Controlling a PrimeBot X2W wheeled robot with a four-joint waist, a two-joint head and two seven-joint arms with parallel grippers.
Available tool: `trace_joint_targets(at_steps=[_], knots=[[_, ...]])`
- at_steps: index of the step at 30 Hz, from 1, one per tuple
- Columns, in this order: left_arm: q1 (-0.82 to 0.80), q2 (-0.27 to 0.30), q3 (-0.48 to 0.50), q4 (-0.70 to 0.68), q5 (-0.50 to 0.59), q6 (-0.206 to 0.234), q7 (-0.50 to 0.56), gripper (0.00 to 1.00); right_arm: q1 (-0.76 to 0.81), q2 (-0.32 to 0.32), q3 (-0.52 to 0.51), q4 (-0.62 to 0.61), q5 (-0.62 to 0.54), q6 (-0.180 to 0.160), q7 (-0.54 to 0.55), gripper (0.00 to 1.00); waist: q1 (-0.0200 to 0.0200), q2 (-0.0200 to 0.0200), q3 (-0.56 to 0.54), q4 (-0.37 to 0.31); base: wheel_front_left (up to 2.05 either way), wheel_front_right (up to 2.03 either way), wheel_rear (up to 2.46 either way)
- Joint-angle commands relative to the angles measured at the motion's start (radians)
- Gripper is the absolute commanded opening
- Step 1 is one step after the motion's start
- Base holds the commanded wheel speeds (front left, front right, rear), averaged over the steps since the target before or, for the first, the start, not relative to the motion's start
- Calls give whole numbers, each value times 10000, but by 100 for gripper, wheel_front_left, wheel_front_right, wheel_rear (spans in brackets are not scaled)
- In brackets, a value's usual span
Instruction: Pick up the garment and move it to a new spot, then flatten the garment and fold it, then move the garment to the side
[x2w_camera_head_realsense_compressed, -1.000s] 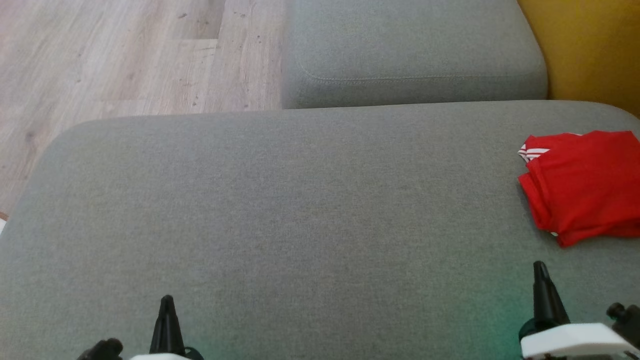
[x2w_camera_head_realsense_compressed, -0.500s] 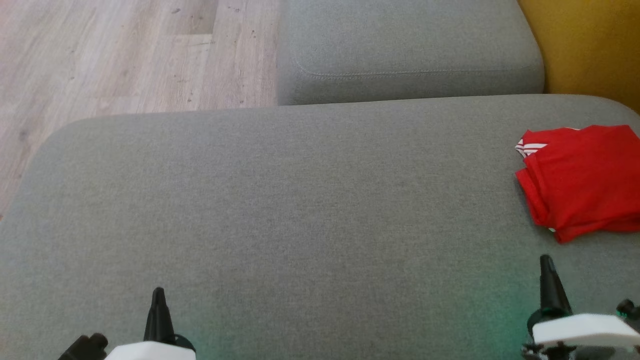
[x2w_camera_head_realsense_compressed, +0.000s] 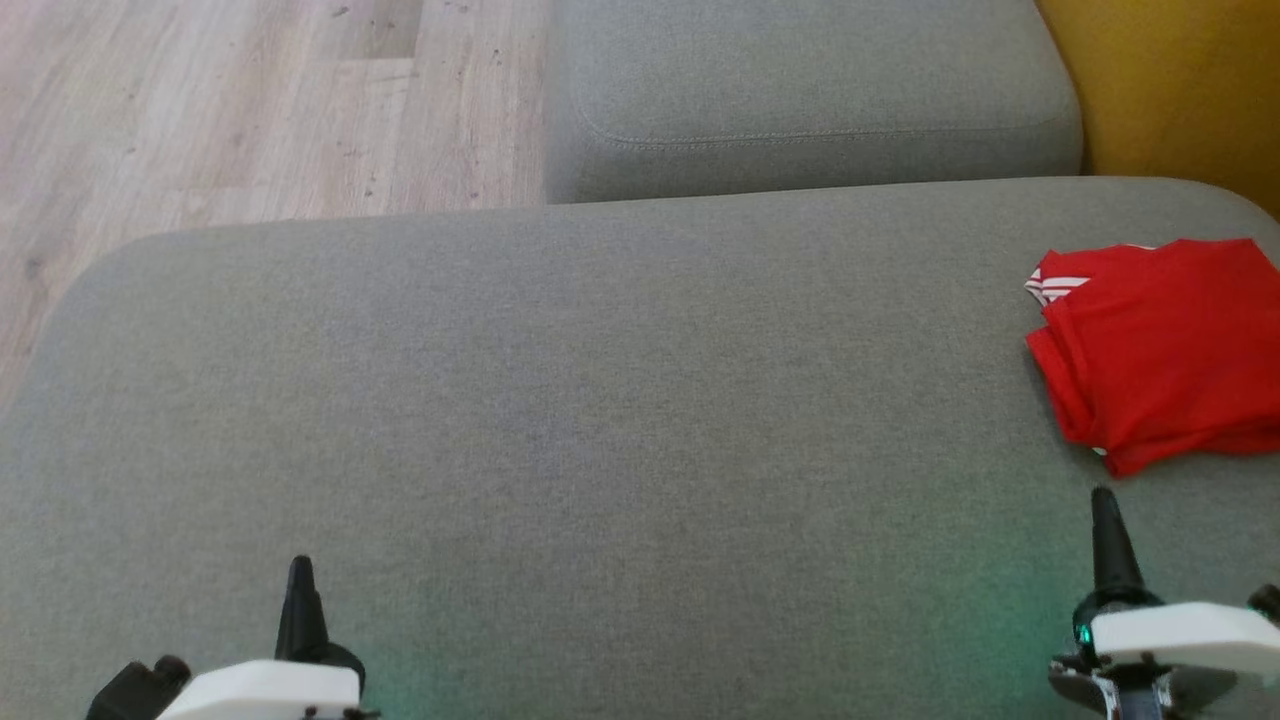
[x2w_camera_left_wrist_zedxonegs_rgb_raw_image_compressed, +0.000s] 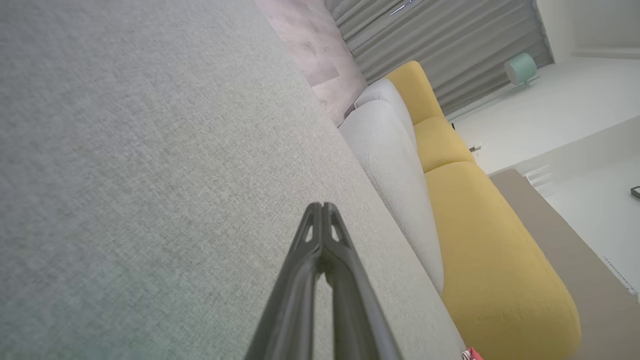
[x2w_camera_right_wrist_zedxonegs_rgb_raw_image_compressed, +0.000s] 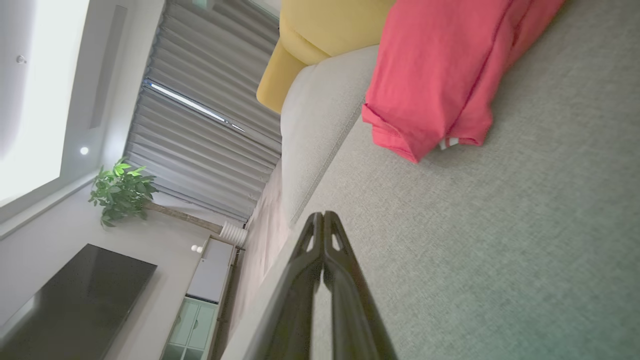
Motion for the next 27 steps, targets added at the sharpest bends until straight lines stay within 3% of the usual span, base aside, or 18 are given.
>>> trace_joint_targets(at_steps=[1, 27], knots=[[-597, 95, 387, -264, -250, -88, 77, 0, -642, -28, 64, -292, 268, 47, 55, 0, -1, 0, 10, -8, 0, 0, 0], [-1274, 62, 1178, -121, -3276, -615, 852, 0, -1361, 34, -310, -146, 3276, 61, 813, 0, -1, 0, 239, -211, 0, 0, 0]])
